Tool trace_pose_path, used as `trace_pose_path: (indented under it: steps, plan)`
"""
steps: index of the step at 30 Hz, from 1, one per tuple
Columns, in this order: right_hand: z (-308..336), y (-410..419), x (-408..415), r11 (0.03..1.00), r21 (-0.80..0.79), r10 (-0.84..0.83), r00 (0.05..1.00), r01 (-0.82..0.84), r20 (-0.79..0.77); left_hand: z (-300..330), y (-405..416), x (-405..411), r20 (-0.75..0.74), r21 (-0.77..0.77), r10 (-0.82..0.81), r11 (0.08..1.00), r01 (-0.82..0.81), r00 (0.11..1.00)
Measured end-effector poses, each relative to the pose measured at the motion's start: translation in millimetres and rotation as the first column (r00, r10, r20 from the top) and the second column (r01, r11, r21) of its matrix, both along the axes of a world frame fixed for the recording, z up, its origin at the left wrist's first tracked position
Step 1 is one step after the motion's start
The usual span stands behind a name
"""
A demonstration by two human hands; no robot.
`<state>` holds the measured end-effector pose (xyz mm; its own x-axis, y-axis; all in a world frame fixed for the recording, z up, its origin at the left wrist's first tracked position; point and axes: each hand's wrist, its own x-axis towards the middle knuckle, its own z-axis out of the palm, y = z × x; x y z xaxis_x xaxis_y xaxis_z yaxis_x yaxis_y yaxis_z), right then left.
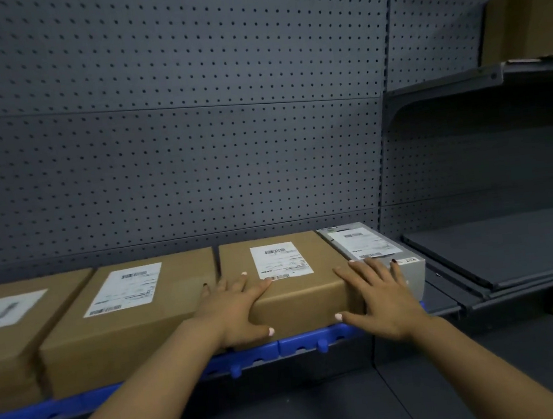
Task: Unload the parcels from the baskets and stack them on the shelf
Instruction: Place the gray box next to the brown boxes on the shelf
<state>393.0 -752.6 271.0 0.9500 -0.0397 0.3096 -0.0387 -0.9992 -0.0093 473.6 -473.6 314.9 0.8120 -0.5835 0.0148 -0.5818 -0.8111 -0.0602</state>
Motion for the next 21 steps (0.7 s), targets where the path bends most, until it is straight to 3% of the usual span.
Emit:
trace_pose_path:
  steps: [3,6,9,12,16,19,21]
  plan:
    - [14,6,1,0.998,-0.040,0.049,0.999,-0.049,-0.011,9,20,-9,0.048,-0.032,-0.040,0.999,0.041,0.998]
    - [26,39,8,0.985,0.086,0.149,0.989,-0.149,0.004,14,51,-18,0.157,-0.138,-0.031,0.989,0.053,0.987]
    - [29,91,15,0.944,0.152,0.295,0.955,-0.294,0.020,11,90,-24,0.193,-0.187,0.059,0.982,-0.022,0.979]
    - [30,144,22,0.924,0.058,0.378,0.925,-0.379,0.026,4,129,-24,0.203,-0.141,0.186,0.977,-0.159,0.961]
    - [28,197,44,0.927,-0.020,0.374,0.928,-0.373,0.008,-7,166,-13,0.159,-0.110,0.315,0.947,-0.300,0.936]
    - [21,215,58,0.941,0.019,0.337,0.941,-0.337,-0.036,-20,183,-6,0.133,-0.113,0.346,0.936,-0.333,0.929]
    - [12,221,61,0.950,-0.037,0.306,0.950,-0.309,-0.063,-30,187,-5,0.149,-0.124,0.348,0.935,-0.332,0.926]
